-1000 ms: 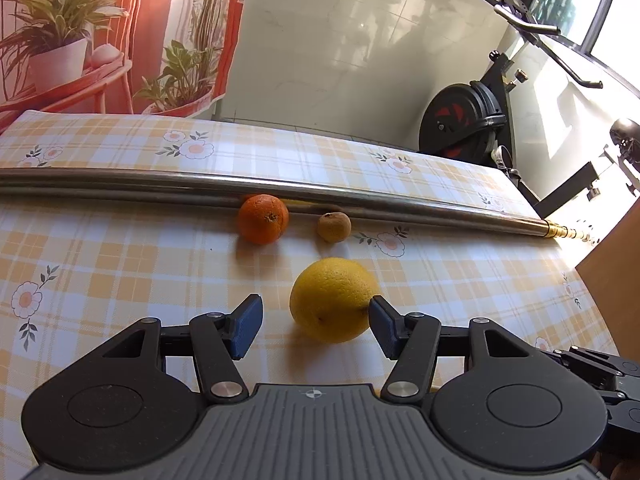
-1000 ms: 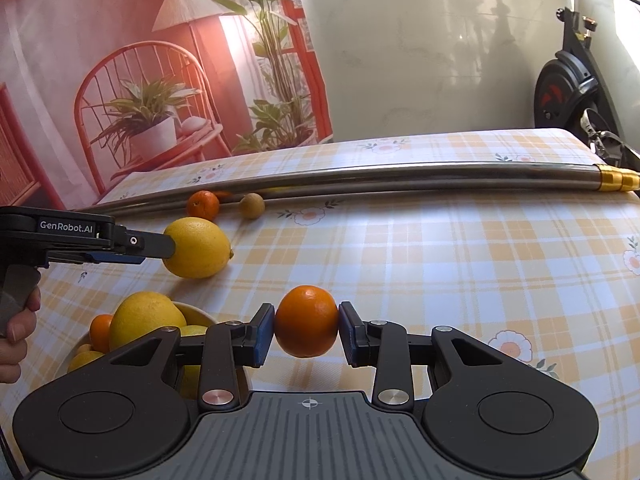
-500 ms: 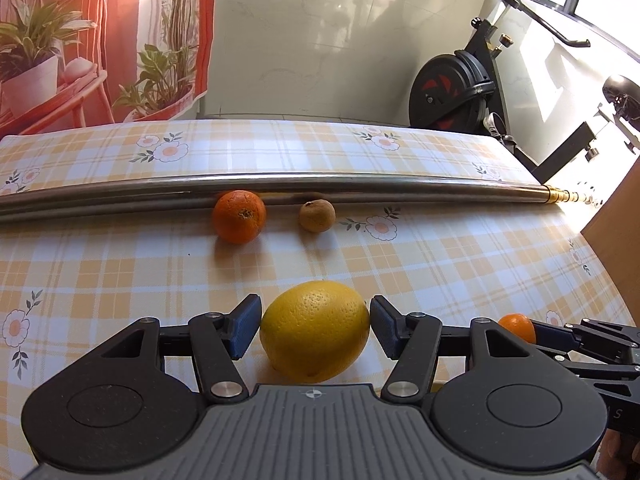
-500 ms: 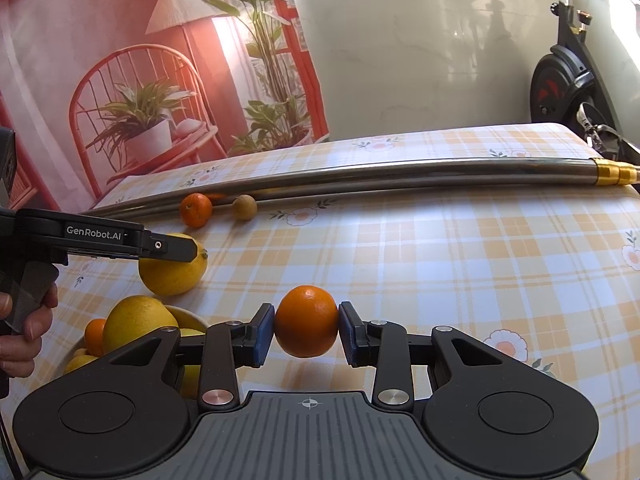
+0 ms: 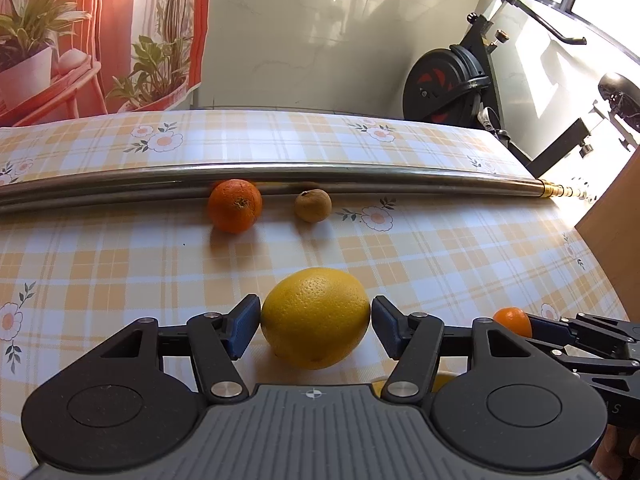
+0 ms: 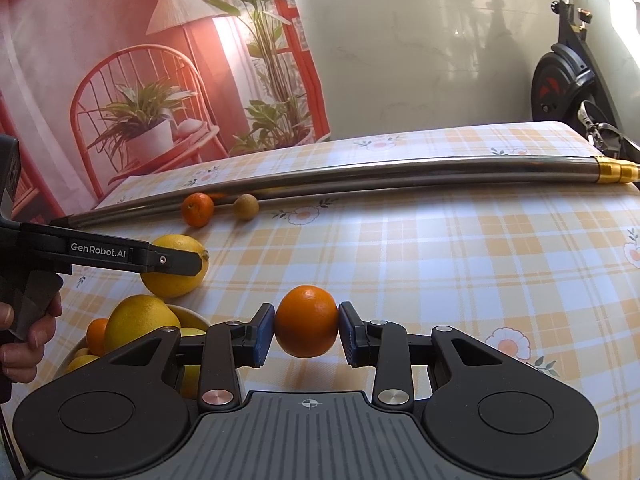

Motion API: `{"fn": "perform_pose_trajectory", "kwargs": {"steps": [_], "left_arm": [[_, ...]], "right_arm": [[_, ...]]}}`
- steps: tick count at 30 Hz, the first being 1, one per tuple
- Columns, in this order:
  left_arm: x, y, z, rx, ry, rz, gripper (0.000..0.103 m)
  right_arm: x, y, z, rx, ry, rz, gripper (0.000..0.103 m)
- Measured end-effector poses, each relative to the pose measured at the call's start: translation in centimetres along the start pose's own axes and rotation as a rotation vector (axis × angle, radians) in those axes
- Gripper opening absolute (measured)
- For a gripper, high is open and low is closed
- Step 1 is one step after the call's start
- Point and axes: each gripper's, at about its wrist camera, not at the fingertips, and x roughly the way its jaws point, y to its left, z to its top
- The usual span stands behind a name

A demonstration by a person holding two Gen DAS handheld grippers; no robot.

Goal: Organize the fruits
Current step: 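Carry the tangerine in the right tool while the left tool carries the lemon to the plate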

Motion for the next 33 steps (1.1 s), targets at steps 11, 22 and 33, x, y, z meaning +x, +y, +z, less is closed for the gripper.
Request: {"fn": "perform_pose_trajectory", "kwargs": {"steps": [11, 22, 33], "left_arm": [[1.1, -0.6, 0.2, 0.089, 0.019, 0.024, 0.067], [-0.4, -1.0, -0.9, 0.149, 0.006, 0.09, 0.062], [-7.8, -1.5, -2.5, 0.089, -0.091, 0.063, 0.062]], "right_arm": [[0.0, 0.0, 0.0, 0.0, 0.005, 0.0, 0.032], [0.1, -0.2, 0.1, -0.002, 0.003, -0.006, 0.032], [-1.7, 0.9, 0.2, -0.026, -0.025, 0.012, 0.032]]}}
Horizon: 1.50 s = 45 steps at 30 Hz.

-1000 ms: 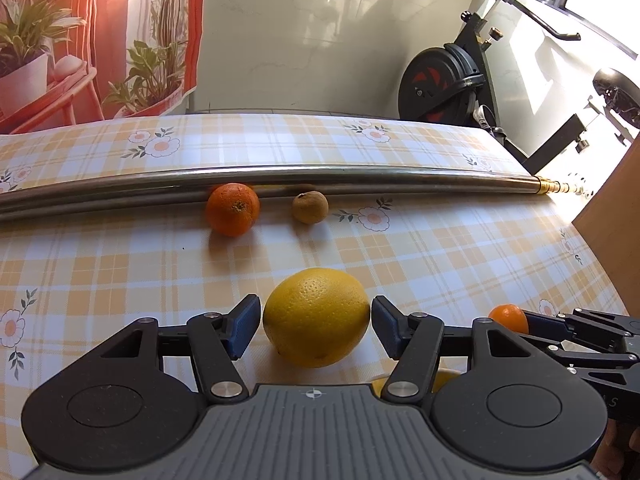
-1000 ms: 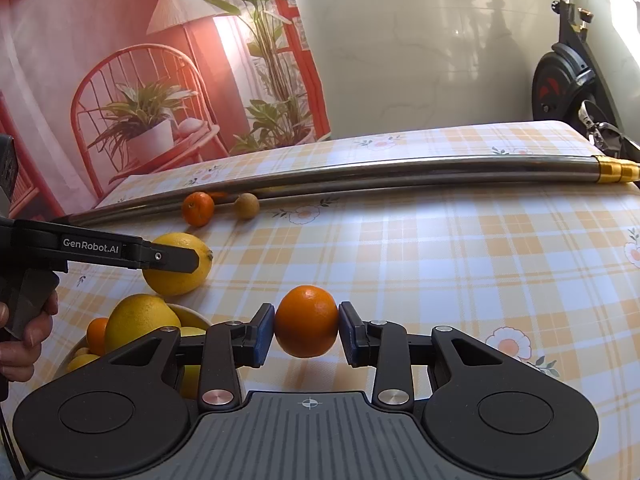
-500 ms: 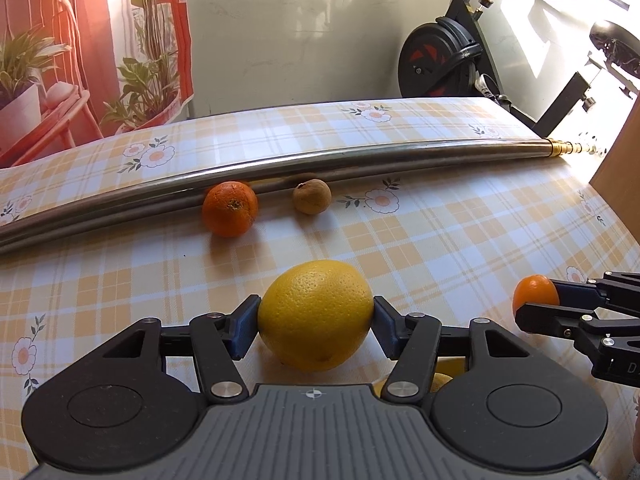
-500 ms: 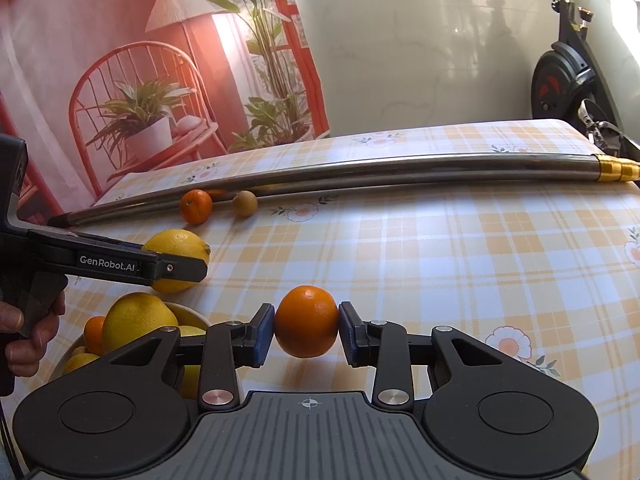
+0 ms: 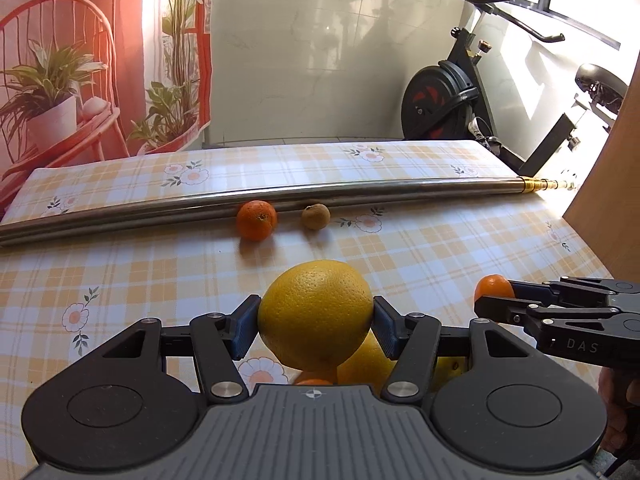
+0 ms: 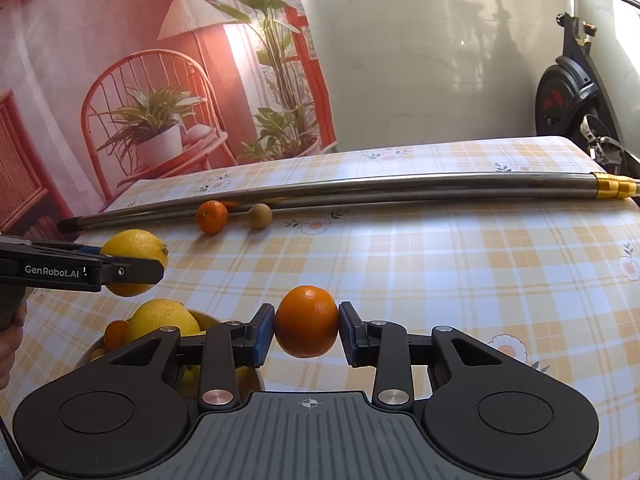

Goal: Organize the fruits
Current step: 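Carry the tangerine in the right tool while the left tool carries the lemon to the plate, then lower and release the tangerine with the right tool while the left tool releases the lemon into the plate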

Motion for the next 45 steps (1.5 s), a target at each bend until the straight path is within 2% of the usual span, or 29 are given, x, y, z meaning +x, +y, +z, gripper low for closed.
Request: {"fn": "perform_pose_trajectory", "kwargs": {"steps": [5, 16, 21, 29, 40, 45], "left_arm": [[-2.6, -1.8, -1.5, 0.023, -0.01, -0.056, 0.062], [-5.5, -4.5, -6.8, 0.08, 0.068, -0.147, 0.062], [-6.1, -5.0, -8.6, 0.111, 0.105, -0.145, 0.062], [-4.9, -4.5, -10.2, 0.085, 0.169, -0.112, 0.062], [-4.8, -5.6, -10.4, 0.144, 0.163, -0.09, 0.062], [-4.9, -5.3, -10.4, 0.123, 0.168, -0.1, 0.062]], "right_arm": [[-1.3, 0.9, -0.1, -0.021, -0.013, 0.014, 0.032], [-4.7, 2.9, -1.8, -0.051, -0.024, 0.047, 0.032], [-6.0, 3.9, -3.0, -0.063, -0.01, 0.064, 0.032], [-7.5, 3.9, -4.2, -0.04, 0.005, 0.065, 0.032], [-7.5, 4.2, -4.8, -0.05, 0.025, 0.067, 0.032], [-7.1, 4.2, -4.9, -0.049, 0.037, 0.066, 0.032]]}}
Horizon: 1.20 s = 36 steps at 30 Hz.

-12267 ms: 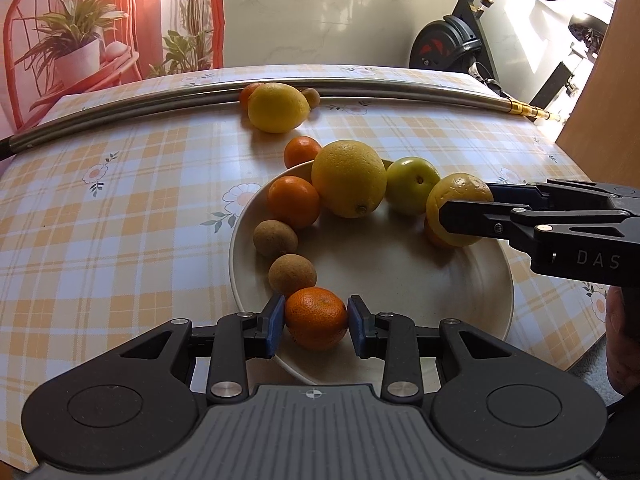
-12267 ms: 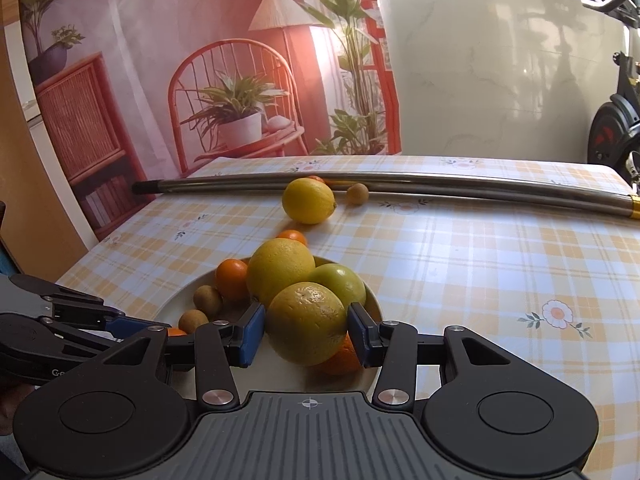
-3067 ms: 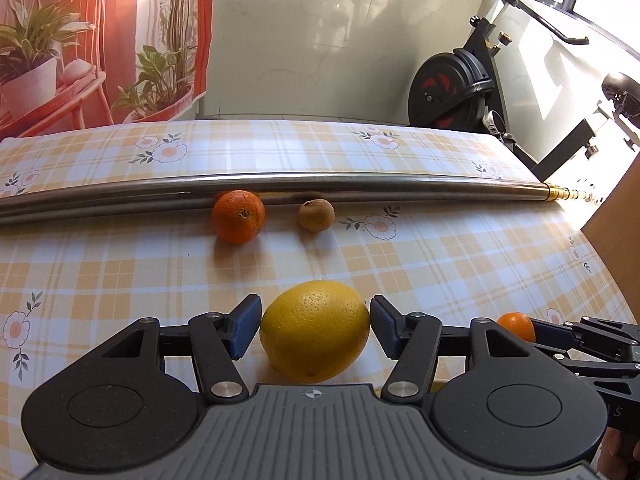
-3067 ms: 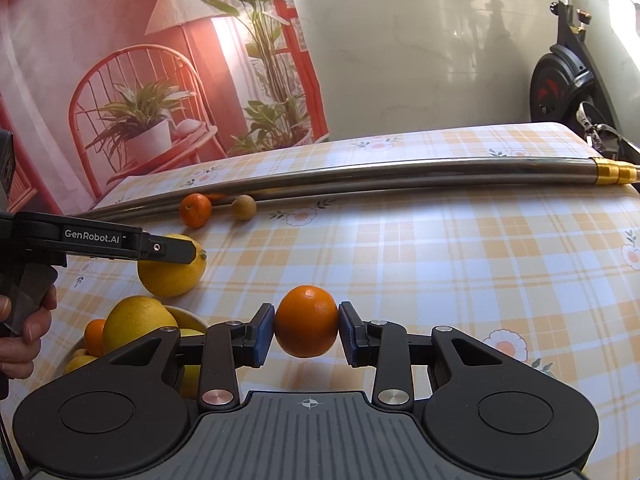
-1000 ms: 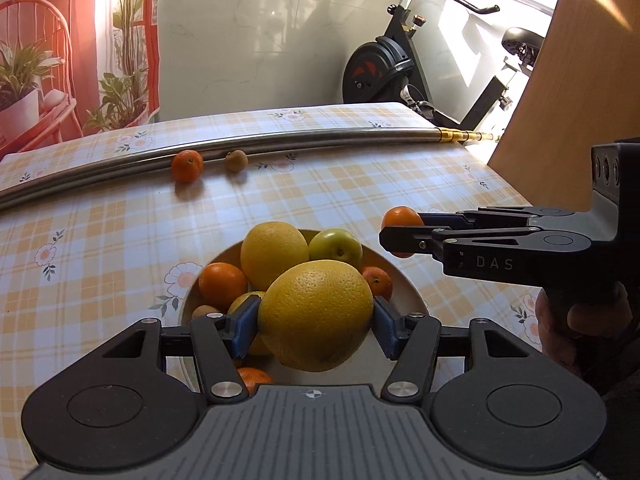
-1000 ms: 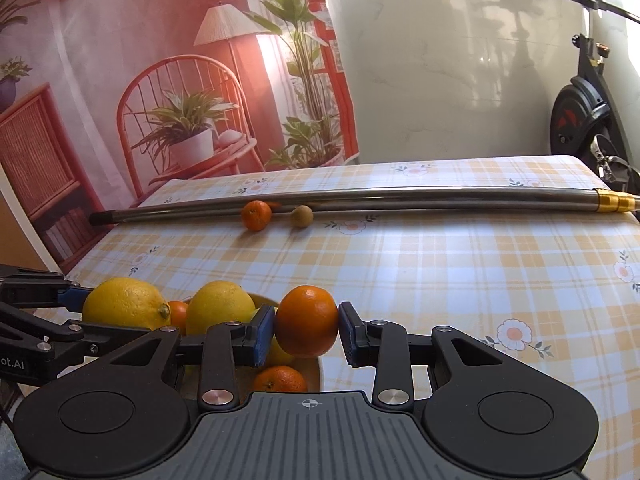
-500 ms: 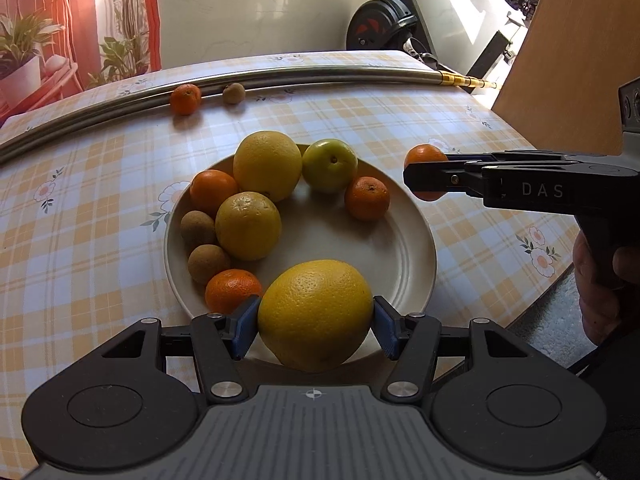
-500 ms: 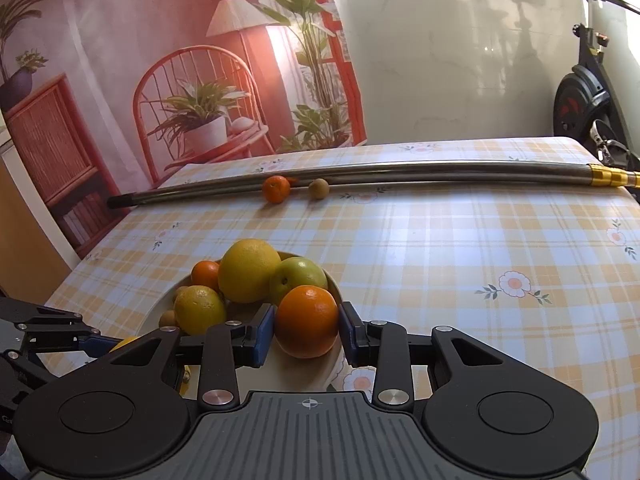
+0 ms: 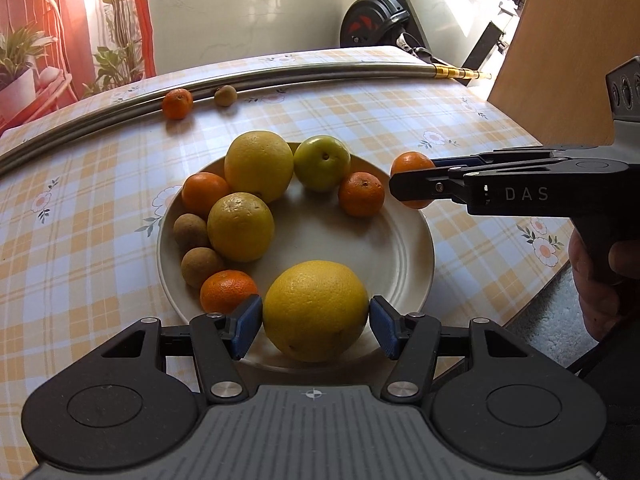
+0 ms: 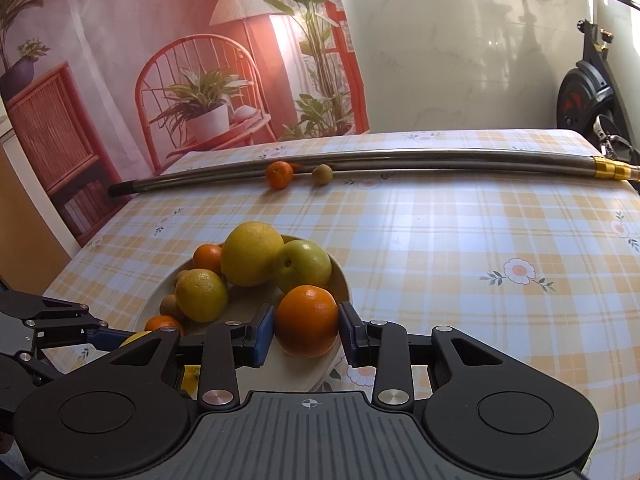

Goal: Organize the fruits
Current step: 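Lower and release the tangerine with the right tool while the left tool releases the lemon into the plate, then withdraw both open tools from the plate toward the tangerine and kiwi by the pole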

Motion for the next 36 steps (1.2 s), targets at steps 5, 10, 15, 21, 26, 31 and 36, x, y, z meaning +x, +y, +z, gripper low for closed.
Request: {"fn": "perform_pose_trajectory", "kwargs": {"steps": [5, 10, 15, 21, 26, 31, 36], "left_arm": [[-0.1, 0.4, 0.0, -0.028, -0.003, -0.007, 0.062], [-1.0, 0.9, 0.3, -0.065, -0.039, -0.024, 0.062], [-1.8, 1.9, 0.7, -0.133, -0.084, -0.061, 0.061], [-1.7, 2.0, 1.6, -0.166, -0.13, -0.006, 0.06], [-1.6, 2.1, 1.7, -0.154, -0.135, 0.057, 0.06], [-2.8, 3.9, 1.7, -0.219, -0.186, 0.105, 0.06], [-3.7, 6.0, 1.4, -0.304, -0.233, 0.183, 0.06]], "right_arm": [[0.4, 0.0, -0.1, 0.002, 0.01, 0.002, 0.032], [0.5, 0.1, -0.1, -0.002, 0.016, 0.002, 0.032], [0.6, 0.2, -0.2, -0.002, 0.023, 0.005, 0.032], [0.7, 0.5, -0.3, -0.016, 0.022, 0.012, 0.032], [1.0, 0.8, -0.2, -0.034, 0.027, 0.015, 0.032], [1.6, 1.8, 0.3, -0.075, 0.038, 0.059, 0.032], [2.7, 3.6, 0.8, -0.128, 0.07, 0.139, 0.032]]}}
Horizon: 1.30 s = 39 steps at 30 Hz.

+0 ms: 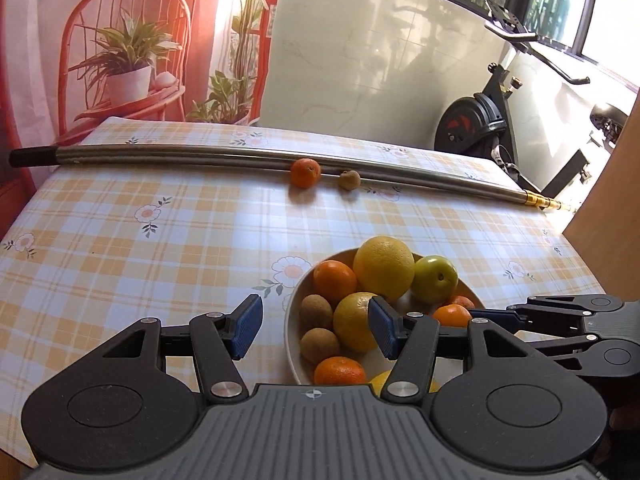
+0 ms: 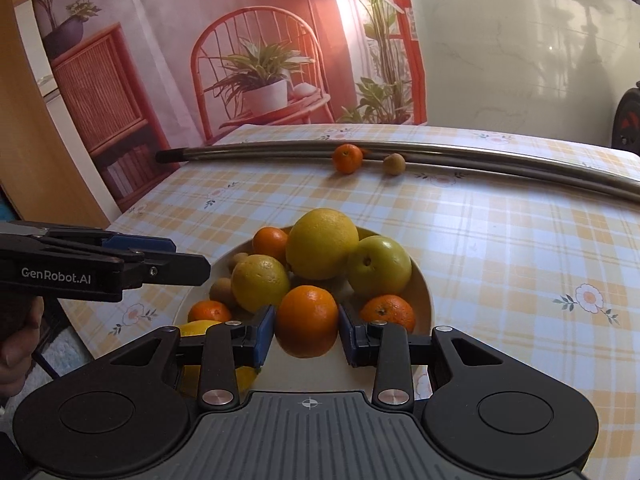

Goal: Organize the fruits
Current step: 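Withdraw both open tools from the plate toward the tangerine and kiwi by the pole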

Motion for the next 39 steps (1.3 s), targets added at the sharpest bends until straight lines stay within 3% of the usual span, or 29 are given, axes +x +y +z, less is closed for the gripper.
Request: {"fn": "perform_pose_trajectory", "kwargs": {"steps": [10, 16, 29, 39], "left_arm": [[-0.4, 0.3, -0.2, -0.027, -0.045, 0.054, 0.06], [-0.2, 0.5, -0.6, -0.041, -0.039, 0.048, 0.06], [0.1, 0.3, -1.3, -0.06, -0.024, 0.034, 0.06], [0.3, 0.0, -1.8, -0.074, -0.01, 0.032, 0.06]], "right_arm": [[1.8, 1.0, 1.0, -0.021, 0.053, 0.035, 0.032], [3.0, 0.4, 1.4, -0.036, 0.045, -0.029, 0.032], [4.9, 0.7, 1.1, -0.115, 0.05, -0.07, 0.032], [2.9, -0.4, -0.3, -0.026, -0.012, -0.042, 0.037]]}}
